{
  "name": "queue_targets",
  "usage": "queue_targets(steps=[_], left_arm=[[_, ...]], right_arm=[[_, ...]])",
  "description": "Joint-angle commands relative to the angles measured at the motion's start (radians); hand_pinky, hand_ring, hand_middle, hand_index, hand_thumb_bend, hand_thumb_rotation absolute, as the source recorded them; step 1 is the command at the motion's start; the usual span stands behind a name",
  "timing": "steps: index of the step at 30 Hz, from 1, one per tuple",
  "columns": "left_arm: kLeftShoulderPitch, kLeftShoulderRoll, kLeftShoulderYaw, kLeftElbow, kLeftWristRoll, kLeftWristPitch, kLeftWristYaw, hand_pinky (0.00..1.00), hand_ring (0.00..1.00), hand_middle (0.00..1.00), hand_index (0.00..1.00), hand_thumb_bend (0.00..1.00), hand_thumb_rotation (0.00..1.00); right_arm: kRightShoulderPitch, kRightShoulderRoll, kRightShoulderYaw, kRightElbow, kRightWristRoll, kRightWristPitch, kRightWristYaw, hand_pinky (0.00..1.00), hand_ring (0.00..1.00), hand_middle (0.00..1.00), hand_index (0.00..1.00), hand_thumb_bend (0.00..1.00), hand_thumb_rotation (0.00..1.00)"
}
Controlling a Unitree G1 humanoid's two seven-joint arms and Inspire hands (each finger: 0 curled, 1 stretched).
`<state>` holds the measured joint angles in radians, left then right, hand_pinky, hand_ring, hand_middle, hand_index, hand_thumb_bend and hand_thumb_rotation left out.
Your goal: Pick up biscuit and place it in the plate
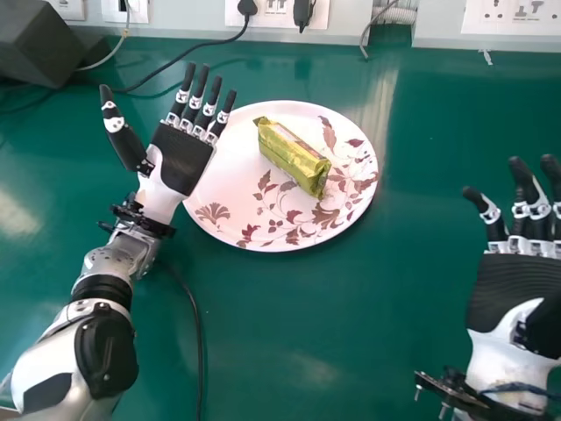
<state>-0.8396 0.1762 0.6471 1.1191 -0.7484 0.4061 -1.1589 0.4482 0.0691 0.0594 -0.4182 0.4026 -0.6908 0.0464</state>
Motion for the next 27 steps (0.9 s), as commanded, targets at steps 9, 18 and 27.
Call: queue_targets(steps=[9, 18, 27], left_arm=[[0.083, -0.017, -0.002, 0.04, 0.001, 0.022, -0.004, 0.92, 0.89, 0.94, 1.0, 1.0, 0.66], [0.071, -0.022, -0.004, 0.043, -0.008, 0.033, -0.001, 0.9, 0.89, 0.94, 0.99, 1.0, 0.67], [0.088, -0.008, -0.009, 0.05, 0.002, 0.012, -0.025, 0.94, 0.93, 0.97, 1.0, 1.0, 0.66]], right_arm=[[-0.017, 0.017, -0.021, 0.045, 0.044, 0.002, 0.056, 0.65, 0.73, 0.78, 0.79, 0.7, 0.6], [-0.01, 0.039, -0.036, 0.04, 0.016, 0.006, 0.052, 0.66, 0.73, 0.79, 0.83, 0.68, 0.58], [0.041, 0.096, -0.08, -0.015, -0.328, 0.028, -0.112, 0.67, 0.74, 0.79, 0.8, 0.68, 0.6]])
